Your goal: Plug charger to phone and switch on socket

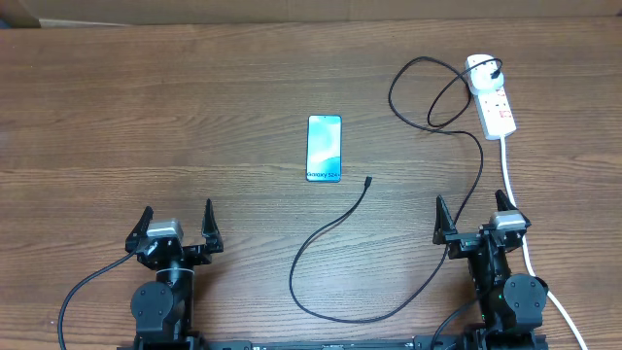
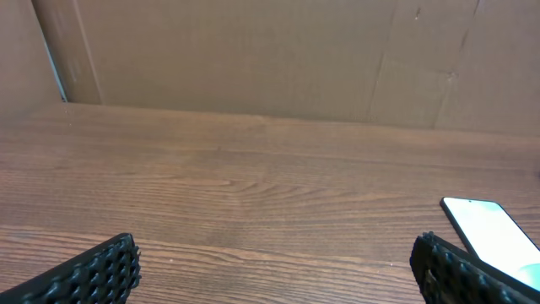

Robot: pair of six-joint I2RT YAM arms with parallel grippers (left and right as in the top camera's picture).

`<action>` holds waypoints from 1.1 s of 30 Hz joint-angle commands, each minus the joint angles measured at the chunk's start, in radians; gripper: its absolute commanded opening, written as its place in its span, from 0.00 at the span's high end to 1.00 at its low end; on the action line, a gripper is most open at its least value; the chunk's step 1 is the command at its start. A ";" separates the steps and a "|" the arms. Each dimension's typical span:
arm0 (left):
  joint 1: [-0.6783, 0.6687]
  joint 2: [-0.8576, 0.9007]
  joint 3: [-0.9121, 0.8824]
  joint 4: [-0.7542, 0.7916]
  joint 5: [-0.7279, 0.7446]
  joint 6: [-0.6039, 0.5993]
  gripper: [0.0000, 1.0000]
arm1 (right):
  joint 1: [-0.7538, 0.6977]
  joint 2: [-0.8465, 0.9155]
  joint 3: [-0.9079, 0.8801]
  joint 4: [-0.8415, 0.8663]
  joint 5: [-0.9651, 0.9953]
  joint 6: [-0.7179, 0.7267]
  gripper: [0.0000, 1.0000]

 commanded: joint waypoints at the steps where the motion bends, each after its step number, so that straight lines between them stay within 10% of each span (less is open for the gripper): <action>1: 0.004 -0.011 -0.003 0.004 0.008 0.023 0.01 | 0.006 -0.012 -0.010 0.008 0.006 -0.001 0.00; 5: 0.003 -0.011 -0.003 0.004 0.035 -0.033 0.00 | 0.006 -0.012 -0.010 0.008 0.006 -0.001 0.00; 11: 0.003 -0.010 -0.003 0.021 0.349 -0.504 0.01 | 0.006 -0.012 -0.010 0.008 0.006 -0.002 0.00; 20: 0.003 -0.011 -0.003 0.123 0.473 -0.868 0.00 | 0.006 -0.012 -0.010 0.008 0.006 -0.001 0.00; 27: 0.004 -0.010 0.024 0.622 0.357 -0.914 0.00 | 0.006 -0.012 -0.010 0.008 0.006 -0.001 0.00; 33: 0.004 -0.010 0.232 0.458 0.335 -0.805 0.00 | 0.006 -0.012 -0.010 0.008 0.006 -0.002 0.00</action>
